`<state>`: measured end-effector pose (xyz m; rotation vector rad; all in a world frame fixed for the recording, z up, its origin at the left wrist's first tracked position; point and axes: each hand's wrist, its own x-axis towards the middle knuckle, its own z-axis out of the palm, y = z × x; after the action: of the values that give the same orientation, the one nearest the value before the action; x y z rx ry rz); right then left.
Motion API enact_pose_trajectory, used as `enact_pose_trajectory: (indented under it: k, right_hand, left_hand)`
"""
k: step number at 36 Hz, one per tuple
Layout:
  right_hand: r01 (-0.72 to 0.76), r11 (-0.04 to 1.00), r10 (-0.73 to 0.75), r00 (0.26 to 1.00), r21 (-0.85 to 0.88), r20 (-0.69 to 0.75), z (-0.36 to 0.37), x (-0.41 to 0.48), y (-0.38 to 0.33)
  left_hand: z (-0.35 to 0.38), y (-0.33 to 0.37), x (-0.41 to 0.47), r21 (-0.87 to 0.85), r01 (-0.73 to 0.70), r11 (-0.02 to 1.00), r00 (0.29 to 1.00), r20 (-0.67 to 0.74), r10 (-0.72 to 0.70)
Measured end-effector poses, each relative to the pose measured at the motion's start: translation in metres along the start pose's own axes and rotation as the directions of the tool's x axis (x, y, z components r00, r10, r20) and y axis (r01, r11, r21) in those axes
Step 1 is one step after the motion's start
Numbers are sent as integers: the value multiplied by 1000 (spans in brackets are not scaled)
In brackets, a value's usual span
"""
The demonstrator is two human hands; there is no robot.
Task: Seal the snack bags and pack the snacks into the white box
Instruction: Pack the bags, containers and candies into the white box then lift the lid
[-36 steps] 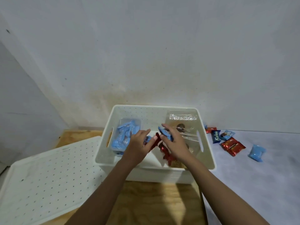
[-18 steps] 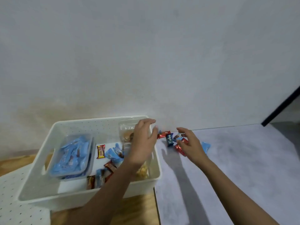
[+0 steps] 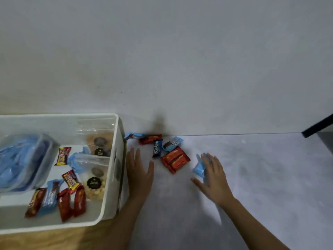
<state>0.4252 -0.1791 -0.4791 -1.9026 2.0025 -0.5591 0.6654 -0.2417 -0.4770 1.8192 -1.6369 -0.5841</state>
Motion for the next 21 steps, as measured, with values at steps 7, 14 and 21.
enact_pose_trajectory:
  k: [7,14,21]
  right_hand:
    - [62,997,-61,998,-45,24,28,34,-12]
    - [108,991,-108,994,-79,-3,54,56,-39]
    - [198,975,-203,978,-102,-42,58,81,-49]
  left_hand:
    - [6,-5,50,170,-59,984,998,-24,64]
    - [17,-5,71,277,-119,954,992,-10,126]
    - [15,-3,73,277,-179,944,983,7,184]
